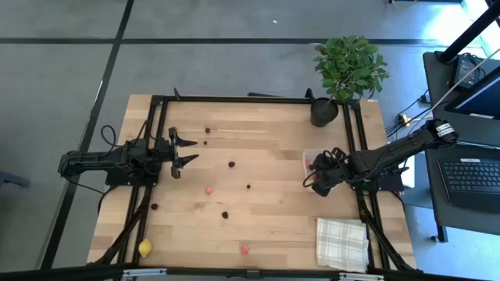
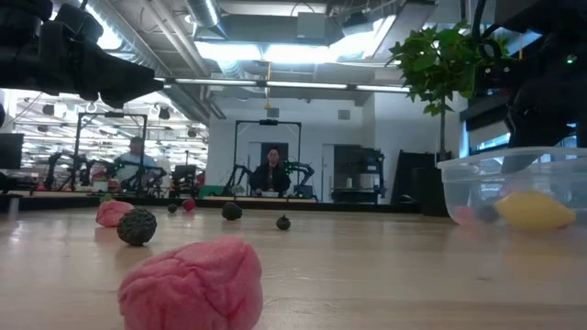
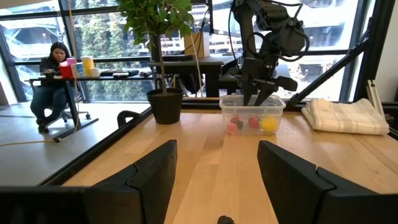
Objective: Pick and placing Produce into tupperware
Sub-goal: Put the bottom blueberry into the transparent bin
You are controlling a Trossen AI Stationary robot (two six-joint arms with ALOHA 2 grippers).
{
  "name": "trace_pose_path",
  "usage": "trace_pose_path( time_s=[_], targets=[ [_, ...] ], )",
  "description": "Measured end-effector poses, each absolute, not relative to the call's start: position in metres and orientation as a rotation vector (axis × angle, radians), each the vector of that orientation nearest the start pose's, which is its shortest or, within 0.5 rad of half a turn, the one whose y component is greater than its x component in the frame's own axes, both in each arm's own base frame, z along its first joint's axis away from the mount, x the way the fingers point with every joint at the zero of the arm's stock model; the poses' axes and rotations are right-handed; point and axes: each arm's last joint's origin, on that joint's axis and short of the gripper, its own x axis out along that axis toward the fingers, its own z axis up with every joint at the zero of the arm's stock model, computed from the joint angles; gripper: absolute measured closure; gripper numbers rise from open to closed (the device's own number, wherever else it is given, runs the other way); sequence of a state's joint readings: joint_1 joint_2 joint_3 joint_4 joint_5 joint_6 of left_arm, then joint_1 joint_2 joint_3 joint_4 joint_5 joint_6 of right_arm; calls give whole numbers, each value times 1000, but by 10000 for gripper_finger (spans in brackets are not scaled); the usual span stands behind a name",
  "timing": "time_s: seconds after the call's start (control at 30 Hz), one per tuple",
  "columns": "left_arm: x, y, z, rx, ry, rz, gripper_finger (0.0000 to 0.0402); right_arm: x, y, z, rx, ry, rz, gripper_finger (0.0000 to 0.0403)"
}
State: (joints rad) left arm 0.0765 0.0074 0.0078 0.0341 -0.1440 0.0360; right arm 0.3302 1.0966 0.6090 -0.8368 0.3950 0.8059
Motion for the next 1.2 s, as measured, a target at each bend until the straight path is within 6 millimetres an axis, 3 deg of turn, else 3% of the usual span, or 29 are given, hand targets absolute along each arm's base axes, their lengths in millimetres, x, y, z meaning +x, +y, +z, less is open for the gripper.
trace_pose_path(
  time_s=[0.4,0.6,0.77,0.9,1.07,1.2],
  targets=[
    [97,12,169,35,-30,221,184,162,44,188,243,1125,-517,258],
    [97,12,169,35,-31,221,184,170,47,223,249,1089,-513,258],
    [97,12,169,35,-31,221,184,190,52,255,219,886,-439,258],
    [97,12,169,35,-31,221,184,212,59,270,144,660,-284,258],
    [97,12,169,35,-30,221,184,233,66,275,23,502,-191,244],
    [97,12,169,35,-31,221,184,251,71,268,-32,454,-170,196]
  ],
)
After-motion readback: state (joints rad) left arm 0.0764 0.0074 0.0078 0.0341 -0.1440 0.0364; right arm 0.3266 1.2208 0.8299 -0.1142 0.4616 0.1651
